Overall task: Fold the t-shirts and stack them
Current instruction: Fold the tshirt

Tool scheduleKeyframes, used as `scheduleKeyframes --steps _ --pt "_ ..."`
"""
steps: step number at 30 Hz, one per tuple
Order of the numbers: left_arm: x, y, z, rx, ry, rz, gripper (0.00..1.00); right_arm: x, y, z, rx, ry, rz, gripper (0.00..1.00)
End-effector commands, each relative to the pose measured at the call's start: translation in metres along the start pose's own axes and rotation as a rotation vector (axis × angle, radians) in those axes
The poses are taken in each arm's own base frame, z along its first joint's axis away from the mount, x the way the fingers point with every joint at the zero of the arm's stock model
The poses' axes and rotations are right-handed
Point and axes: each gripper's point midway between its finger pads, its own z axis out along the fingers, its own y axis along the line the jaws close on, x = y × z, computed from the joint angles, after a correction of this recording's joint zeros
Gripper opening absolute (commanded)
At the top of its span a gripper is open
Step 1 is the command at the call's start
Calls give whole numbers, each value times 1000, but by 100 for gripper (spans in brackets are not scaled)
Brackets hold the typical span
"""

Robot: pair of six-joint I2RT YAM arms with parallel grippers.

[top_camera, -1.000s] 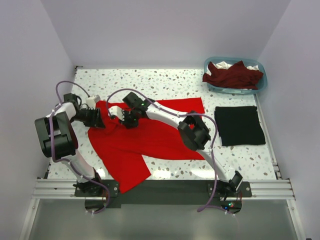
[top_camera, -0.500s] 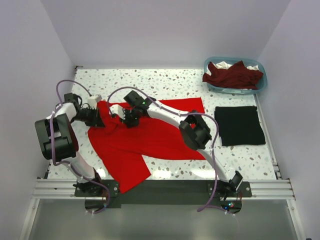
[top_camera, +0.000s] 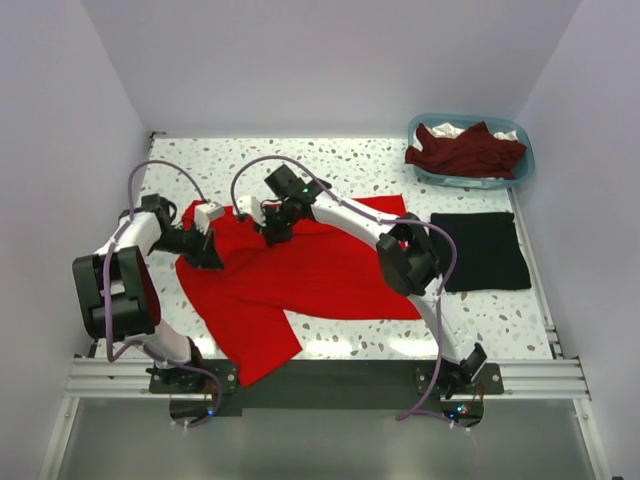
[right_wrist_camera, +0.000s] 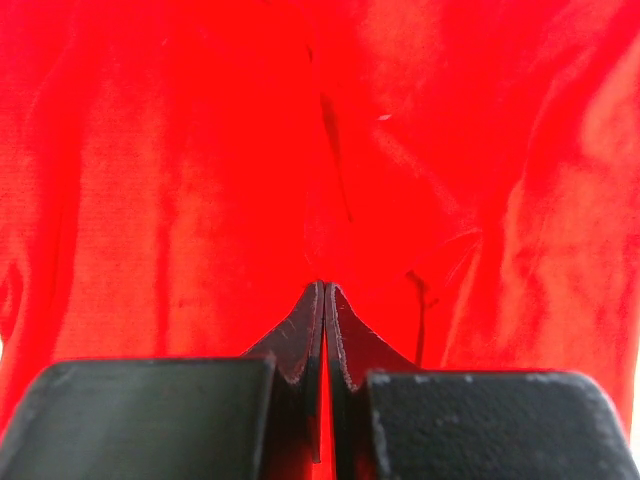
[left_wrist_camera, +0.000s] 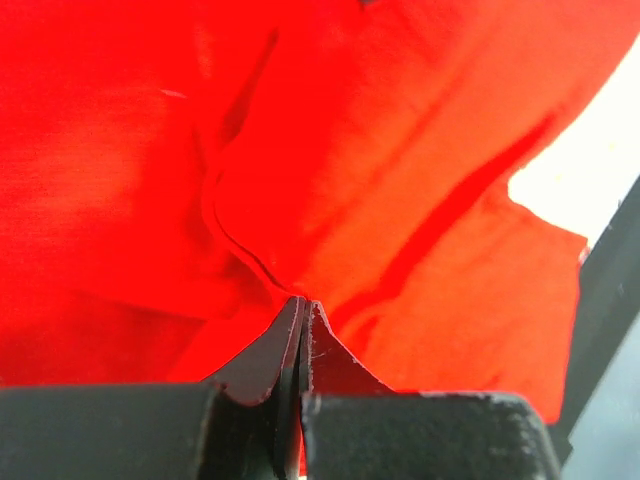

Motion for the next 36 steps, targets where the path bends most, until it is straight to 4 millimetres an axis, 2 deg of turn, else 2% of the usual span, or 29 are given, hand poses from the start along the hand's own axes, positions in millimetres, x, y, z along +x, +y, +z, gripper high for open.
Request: scheduleKeyframes --steps 1,2,3,4,5,6,7,8,10,11,12,13,14,15,16,17,19,21,22,23,24,28,32,36 --pt "6 -24 1 75 15 109 0 -13 14 -29 -46 -29 -65 0" --pt "7 -27 2 83 27 118 3 -10 18 -30 -60 -18 -73 0" --pt "8 -26 3 86 34 139 27 -8 20 -32 -70 -12 -109 0" --pt "8 -26 2 83 39 145 39 0 25 -33 -91 12 -109 4" --pt "3 -24 -1 73 33 154 47 3 27 -36 -98 24 -120 11" --pt "-3 -21 -3 60 21 154 51 5 27 -39 -101 29 -129 30" --pt "-10 -19 -5 59 -4 120 54 6 28 -47 -104 29 -120 41" --pt "-27 -5 -15 17 -58 111 55 8 23 -55 -94 22 -84 59" --pt "-43 12 -23 -1 -118 -5 56 6 12 -71 -62 4 -39 65" --pt "-62 36 -37 -69 -180 -16 56 5 5 -83 -32 -2 -22 66" --pt "-71 48 -42 -94 -210 -53 56 13 -9 -95 9 4 33 66" --pt "-72 64 -44 -137 -218 -170 56 20 -15 -103 28 20 58 66" --pt "-88 86 -52 -208 -268 -155 56 35 -30 -116 85 57 90 66" --pt "-93 95 -54 -235 -284 -209 56 45 -35 -121 107 81 126 65" --pt "-96 112 -54 -279 -292 -218 56 58 -37 -127 114 117 160 63" --pt "-102 119 -55 -293 -305 -227 56 72 -43 -140 139 140 198 63" --pt "-101 137 -48 -305 -304 -311 56 100 -44 -150 165 204 269 60" --pt "-107 146 -47 -310 -317 -357 56 124 -51 -169 226 250 318 56" --pt "-107 155 -44 -324 -322 -369 56 141 -46 -169 223 283 345 55" --pt "-109 157 -44 -328 -329 -376 57 154 -47 -176 242 305 368 54" --pt "-110 160 -43 -327 -337 -396 57 166 -40 -180 242 328 386 52" --pt "-110 170 -33 -304 -344 -436 57 202 -36 -190 305 407 425 51" --pt "-113 169 -23 -271 -344 -459 56 225 -38 -195 351 448 470 50" --pt "-110 169 -9 -263 -330 -479 56 235 -40 -195 366 467 487 50"
